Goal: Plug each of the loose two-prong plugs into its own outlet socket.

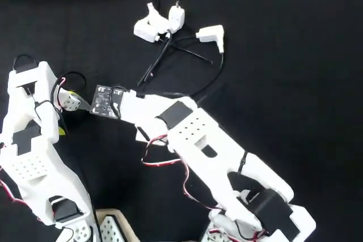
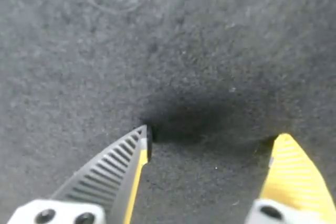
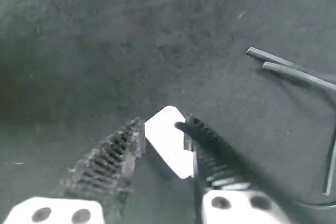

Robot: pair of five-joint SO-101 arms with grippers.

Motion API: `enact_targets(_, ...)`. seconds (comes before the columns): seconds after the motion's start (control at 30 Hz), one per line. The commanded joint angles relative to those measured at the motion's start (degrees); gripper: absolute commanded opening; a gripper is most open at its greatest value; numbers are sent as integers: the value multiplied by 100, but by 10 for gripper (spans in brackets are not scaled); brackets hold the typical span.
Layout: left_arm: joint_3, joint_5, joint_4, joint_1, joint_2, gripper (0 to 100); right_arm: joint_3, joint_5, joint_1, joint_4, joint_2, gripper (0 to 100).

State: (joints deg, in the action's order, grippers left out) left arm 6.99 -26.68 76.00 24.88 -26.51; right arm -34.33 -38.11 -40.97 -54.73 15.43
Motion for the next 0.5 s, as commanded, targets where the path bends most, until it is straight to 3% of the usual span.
enact_targets(0.0, 13, -88, -167, -145, -26, 360, -180, 158, -62, 70, 4, 130)
enact_targets(0.47, -4, -88, -88, -163, -26, 360, -743, 114, -53, 1029, 4, 127)
